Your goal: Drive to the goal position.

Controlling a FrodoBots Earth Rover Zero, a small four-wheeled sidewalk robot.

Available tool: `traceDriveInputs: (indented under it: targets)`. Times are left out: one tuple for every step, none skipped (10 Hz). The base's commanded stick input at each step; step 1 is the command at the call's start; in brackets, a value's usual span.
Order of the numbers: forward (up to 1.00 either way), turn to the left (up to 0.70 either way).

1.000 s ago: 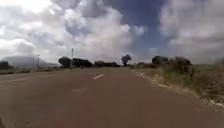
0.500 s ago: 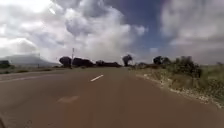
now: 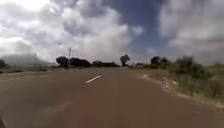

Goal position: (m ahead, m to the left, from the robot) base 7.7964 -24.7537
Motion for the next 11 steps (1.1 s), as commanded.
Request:
traceDriveInputs:
  targets:
    - [1.00, 0.00]
    - [1.00, 0.00]
    - [1.00, 0.00]
    - [1.00, 0.00]
    - [1.00, 0.00]
    - [1.00, 0.00]
    - [1.00, 0.00]
    - [1.00, 0.00]
    - [1.00, 0.00]
    - [1.00, 0.00]
    - [1.00, 0.00]
